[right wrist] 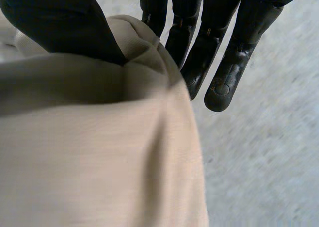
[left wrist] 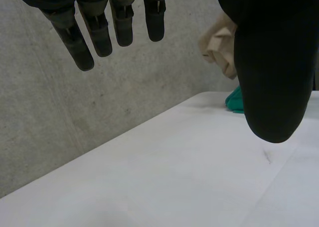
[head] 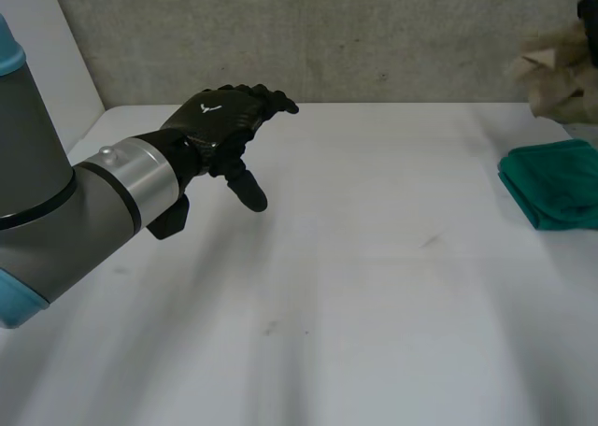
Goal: Fold the laundry.
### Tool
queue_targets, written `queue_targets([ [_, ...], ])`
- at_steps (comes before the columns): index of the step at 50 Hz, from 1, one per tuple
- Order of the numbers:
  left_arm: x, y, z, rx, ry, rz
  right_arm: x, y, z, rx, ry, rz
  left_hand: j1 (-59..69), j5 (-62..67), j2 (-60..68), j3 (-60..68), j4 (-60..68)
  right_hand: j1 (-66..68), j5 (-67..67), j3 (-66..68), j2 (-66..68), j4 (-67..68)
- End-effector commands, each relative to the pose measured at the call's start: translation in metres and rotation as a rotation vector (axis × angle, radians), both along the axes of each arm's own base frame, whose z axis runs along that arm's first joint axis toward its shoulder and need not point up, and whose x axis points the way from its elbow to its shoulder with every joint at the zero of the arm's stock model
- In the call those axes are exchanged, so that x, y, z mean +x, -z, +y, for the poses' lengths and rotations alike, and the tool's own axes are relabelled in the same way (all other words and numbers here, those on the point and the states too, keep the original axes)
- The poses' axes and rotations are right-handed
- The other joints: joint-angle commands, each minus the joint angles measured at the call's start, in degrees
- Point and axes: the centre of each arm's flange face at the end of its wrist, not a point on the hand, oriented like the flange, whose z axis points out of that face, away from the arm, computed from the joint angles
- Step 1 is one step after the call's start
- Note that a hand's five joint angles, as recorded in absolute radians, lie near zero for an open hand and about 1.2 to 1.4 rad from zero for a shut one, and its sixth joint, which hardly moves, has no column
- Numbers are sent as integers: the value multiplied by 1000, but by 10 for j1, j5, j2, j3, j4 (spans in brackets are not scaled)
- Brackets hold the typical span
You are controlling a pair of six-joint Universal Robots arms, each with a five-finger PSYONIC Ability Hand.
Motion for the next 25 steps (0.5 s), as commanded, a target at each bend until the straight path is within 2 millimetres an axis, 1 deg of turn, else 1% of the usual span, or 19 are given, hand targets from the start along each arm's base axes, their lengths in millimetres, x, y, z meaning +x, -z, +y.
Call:
queue_targets([
  [1, 0, 1, 0, 3, 0, -1, -53, 70, 2, 207, 22, 11, 11, 17, 13, 13, 12, 230, 142, 123, 133, 120],
  [2, 0, 2, 0, 5, 0, -3, -58, 76, 3, 226, 26, 11, 11, 17, 13, 13, 12, 230, 142, 123, 133, 120],
  [3, 0, 2, 0, 6, 0, -4, -67, 89, 8, 264, 29, 12, 11, 17, 13, 13, 12, 230, 142, 123, 133, 120],
  [6, 0, 2, 0, 6, 0, -4, -76, 108, 16, 322, 20, 19, 11, 17, 13, 13, 12, 230, 142, 123, 133, 120],
  [7, -1, 3, 0, 8, 2, -4, -80, 119, 23, 357, 4, 23, 11, 17, 13, 13, 12, 230, 142, 123, 133, 120],
  [10, -1, 3, 0, 9, 2, -4, -83, 130, 32, 393, -32, 31, 11, 17, 13, 13, 12, 230, 142, 123, 133, 120],
  [11, -1, 3, 0, 10, 2, -4, -83, 133, 38, 403, -57, 36, 11, 17, 13, 13, 12, 230, 142, 123, 133, 120],
  [14, -1, 3, 0, 9, 3, -4, -82, 128, 46, 406, -82, 36, 11, 17, 13, 13, 12, 230, 142, 123, 133, 120],
  [15, -1, 3, 1, 10, 5, -4, -82, 122, 51, 401, -94, 37, 11, 17, 13, 13, 12, 230, 142, 123, 133, 120],
  [19, -2, 3, 1, 10, 6, -4, -77, 110, 59, 395, -109, 41, 11, 17, 13, 13, 12, 230, 142, 123, 133, 120],
  [20, -2, 3, 1, 10, 6, -4, -77, 108, 59, 390, -106, 43, 11, 17, 13, 13, 12, 166, 78, 59, 69, 56],
  [21, -2, 3, 1, 10, 5, -4, -77, 106, 59, 388, -104, 43, 11, 17, 13, 13, 12, 67, -21, -40, -30, -43],
  [22, -2, 3, 1, 10, 5, -4, -77, 103, 60, 384, -98, 40, 11, 17, 13, 13, 12, -156, -244, -262, -252, -266],
  [24, -2, 3, 1, 10, 5, -4, -77, 99, 60, 378, -95, 38, 11, 17, 13, 13, 12, -365, -454, -472, -462, -476],
  [25, -2, 3, 1, 10, 5, -4, -77, 96, 60, 373, -91, 39, 11, 17, 13, 13, 12, -450, -538, -556, -547, -560],
])
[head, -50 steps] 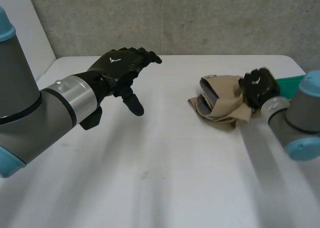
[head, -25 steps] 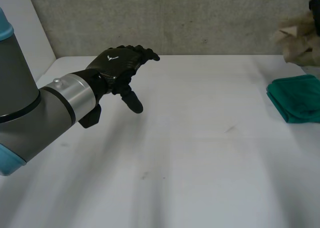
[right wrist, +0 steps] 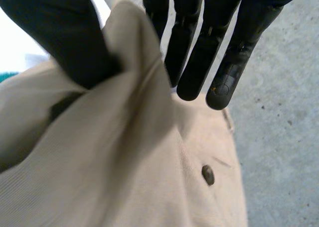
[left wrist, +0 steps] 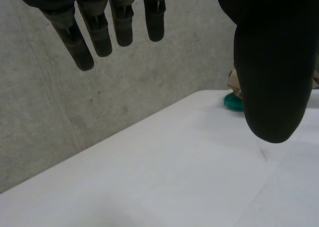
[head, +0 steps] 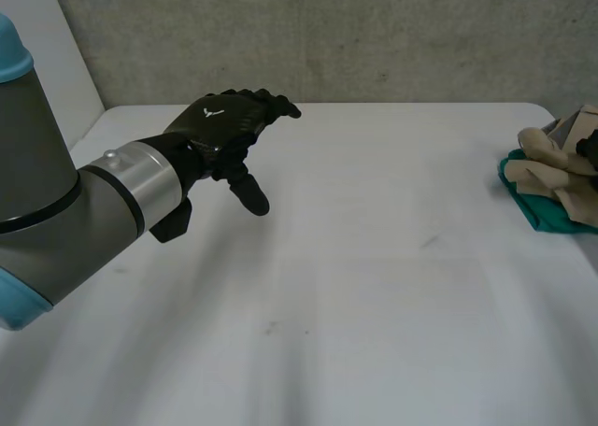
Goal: Fold the laundry.
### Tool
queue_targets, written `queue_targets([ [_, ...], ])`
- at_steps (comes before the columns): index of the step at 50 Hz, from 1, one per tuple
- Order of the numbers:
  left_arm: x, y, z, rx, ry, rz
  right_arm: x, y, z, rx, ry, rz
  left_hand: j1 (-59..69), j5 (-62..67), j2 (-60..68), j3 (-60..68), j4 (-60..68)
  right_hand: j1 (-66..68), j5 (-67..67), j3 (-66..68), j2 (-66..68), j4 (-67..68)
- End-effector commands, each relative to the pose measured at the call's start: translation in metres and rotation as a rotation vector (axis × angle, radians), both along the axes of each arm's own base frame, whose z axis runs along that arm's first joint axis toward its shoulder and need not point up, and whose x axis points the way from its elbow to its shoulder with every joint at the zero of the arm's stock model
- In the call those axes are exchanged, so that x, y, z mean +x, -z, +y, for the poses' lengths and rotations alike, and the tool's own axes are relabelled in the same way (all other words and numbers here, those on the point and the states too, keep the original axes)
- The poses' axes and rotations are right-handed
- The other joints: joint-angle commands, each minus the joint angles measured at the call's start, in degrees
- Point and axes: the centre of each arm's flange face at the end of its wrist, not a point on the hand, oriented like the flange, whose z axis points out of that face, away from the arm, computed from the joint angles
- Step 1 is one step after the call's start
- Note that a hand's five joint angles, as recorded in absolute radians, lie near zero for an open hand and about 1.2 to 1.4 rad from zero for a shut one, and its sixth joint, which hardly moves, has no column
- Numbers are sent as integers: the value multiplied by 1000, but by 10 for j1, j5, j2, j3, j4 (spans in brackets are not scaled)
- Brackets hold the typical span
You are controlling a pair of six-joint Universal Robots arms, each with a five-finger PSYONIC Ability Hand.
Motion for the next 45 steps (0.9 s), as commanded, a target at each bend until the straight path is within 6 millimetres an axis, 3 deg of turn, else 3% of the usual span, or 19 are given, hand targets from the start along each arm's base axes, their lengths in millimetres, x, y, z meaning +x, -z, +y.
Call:
queue_targets([
  [1, 0, -1, 0, -3, -2, 1, 1, -24, 3, -37, 22, 2, 11, 17, 13, 13, 12, -324, -420, -422, -403, -423],
  [4, 1, -2, 0, -5, -3, 3, 4, -39, 4, -63, 42, 4, 11, 17, 13, 13, 12, -324, -420, -422, -403, -423],
  [9, 1, -5, 0, -10, -6, 13, 53, -90, 16, -163, 68, -35, 11, 17, 13, 13, 12, -324, -420, -422, -403, -423],
  [14, 4, -20, 2, -57, -23, 44, 88, -128, 33, -220, 152, -144, 13, 19, 14, 15, 14, -324, -420, -422, -403, -423],
  [16, 7, -25, 1, -84, -46, 54, 103, -141, 44, -226, 157, -189, 11, 17, 13, 13, 12, -324, -420, -422, -403, -423],
  [18, 11, -35, -1, -128, -97, 73, 130, -161, 68, -225, 140, -256, 8, 14, 9, 10, 9, -324, -420, -422, -403, -423],
  [21, 22, -46, -6, -176, -189, 90, 165, -174, 99, -190, 91, -343, 4, 11, 6, 6, 5, -324, -420, -422, -403, -423],
  [25, 39, -56, -13, -217, -302, 102, 205, -173, 134, -116, 19, -429, -6, 1, -4, -4, -5, -324, -420, -422, -403, -423],
  [29, 53, -60, -18, -228, -358, 99, 229, -167, 161, -56, -2, -474, -9, -3, -8, -7, -8, -324, -420, -422, -403, -423],
  [36, 62, -48, -17, -176, -385, 62, 241, -149, 183, 13, 33, -460, -21, -15, -19, -19, -20, -324, -420, -422, -403, -423],
  [45, 65, -33, -17, -143, -394, 41, 240, -141, 186, 33, 36, -449, -36, -30, -34, -34, -35, -324, -420, -422, -403, -423],
])
